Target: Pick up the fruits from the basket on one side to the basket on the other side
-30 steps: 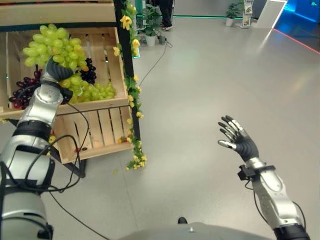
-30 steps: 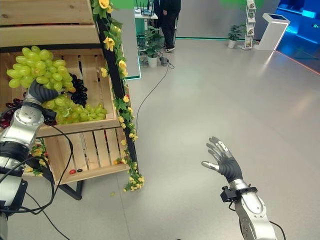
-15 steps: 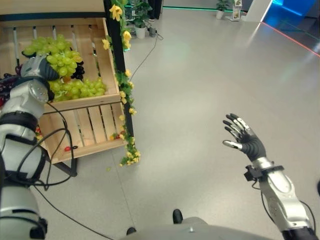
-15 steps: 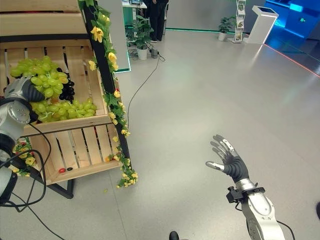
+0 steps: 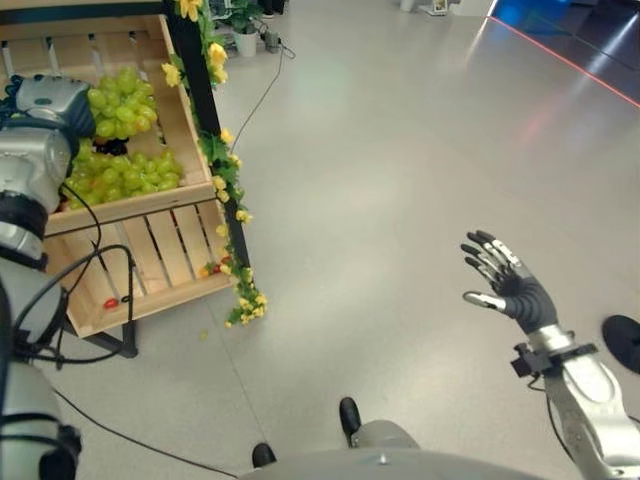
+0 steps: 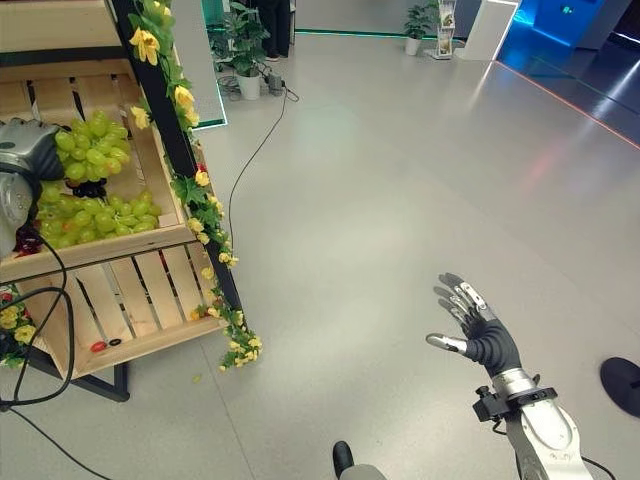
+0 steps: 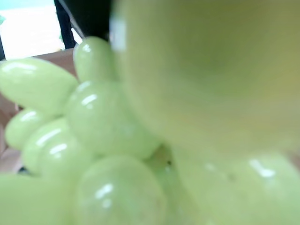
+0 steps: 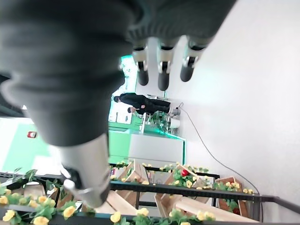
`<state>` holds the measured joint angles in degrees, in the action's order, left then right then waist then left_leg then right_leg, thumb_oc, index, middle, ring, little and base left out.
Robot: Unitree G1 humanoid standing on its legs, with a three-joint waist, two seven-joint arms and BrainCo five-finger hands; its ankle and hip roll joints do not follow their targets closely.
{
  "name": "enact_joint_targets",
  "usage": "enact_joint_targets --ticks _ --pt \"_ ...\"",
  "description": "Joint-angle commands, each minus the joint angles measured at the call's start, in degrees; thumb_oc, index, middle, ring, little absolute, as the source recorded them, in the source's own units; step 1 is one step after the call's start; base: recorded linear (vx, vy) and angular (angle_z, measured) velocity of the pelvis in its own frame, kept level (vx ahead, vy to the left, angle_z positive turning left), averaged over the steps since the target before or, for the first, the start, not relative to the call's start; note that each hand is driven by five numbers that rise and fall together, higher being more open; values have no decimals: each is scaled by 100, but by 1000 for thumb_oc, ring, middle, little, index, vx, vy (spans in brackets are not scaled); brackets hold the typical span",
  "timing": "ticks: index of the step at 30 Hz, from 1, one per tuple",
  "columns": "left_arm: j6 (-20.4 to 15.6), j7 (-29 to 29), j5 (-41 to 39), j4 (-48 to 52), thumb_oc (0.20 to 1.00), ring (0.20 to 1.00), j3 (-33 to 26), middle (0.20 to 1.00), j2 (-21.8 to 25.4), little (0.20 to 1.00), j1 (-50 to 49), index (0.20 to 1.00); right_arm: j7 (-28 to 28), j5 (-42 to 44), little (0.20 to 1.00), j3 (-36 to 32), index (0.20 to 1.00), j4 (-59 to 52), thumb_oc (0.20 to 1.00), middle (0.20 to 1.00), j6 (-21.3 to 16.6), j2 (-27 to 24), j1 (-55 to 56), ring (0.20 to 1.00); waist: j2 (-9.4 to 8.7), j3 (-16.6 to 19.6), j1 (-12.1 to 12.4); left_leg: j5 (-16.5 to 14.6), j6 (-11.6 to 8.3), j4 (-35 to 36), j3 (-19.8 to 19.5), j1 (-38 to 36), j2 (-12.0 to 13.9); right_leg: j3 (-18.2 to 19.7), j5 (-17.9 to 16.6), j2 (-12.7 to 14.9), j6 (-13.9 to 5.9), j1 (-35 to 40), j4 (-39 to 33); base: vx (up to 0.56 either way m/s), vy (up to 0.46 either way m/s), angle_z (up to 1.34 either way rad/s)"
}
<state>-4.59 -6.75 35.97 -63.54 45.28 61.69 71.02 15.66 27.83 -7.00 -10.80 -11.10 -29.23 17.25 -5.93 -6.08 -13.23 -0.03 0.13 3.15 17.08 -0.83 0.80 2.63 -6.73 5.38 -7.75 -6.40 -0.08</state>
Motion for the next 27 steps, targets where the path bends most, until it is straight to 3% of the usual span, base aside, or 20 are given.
enact_joint_targets --ticks 1,9,10,11,27 --pt "57 -372 222 254 200 200 252 200 407 200 1077 200 -12 333 1000 -356 1000 -95 1000 1000 -421 -158 -446 1000 188 111 69 -951 185 -970 -409 227 -129 162 183 269 -725 461 292 0 0 0" --pt "44 -438 579 828 200 200 625 200 763 200 1309 200 22 345 1000 -557 1000 -106 1000 1000 -420 -127 -314 1000 162 133 117 -944 168 -1051 -501 443 -82 63 -20 341 -725 438 132 -1 -5 2" --pt "65 -448 614 971 818 818 635 818 839 818 1280 818 14 349 1000 -610 1000 -113 1000 1000 -431 -114 -269 1000 140 145 131 -953 165 -1074 -526 465 -71 26 -50 355 -725 446 114 0 0 0" --pt "65 -448 607 1057 1000 1000 603 1000 856 1000 1242 1000 19 363 1000 -626 1000 -113 1000 1000 -423 -104 -257 1000 128 147 138 -961 168 -1082 -536 470 -74 12 -52 362 -725 453 98 9 -18 10" --pt "40 22 440 1597 1000 1000 394 1000 914 1000 985 1000 33 253 1000 -826 1000 -73 1000 1000 -319 46 -192 1000 137 151 200 -999 201 -1081 -616 447 -148 -119 -10 396 -725 500 84 1 -1 1"
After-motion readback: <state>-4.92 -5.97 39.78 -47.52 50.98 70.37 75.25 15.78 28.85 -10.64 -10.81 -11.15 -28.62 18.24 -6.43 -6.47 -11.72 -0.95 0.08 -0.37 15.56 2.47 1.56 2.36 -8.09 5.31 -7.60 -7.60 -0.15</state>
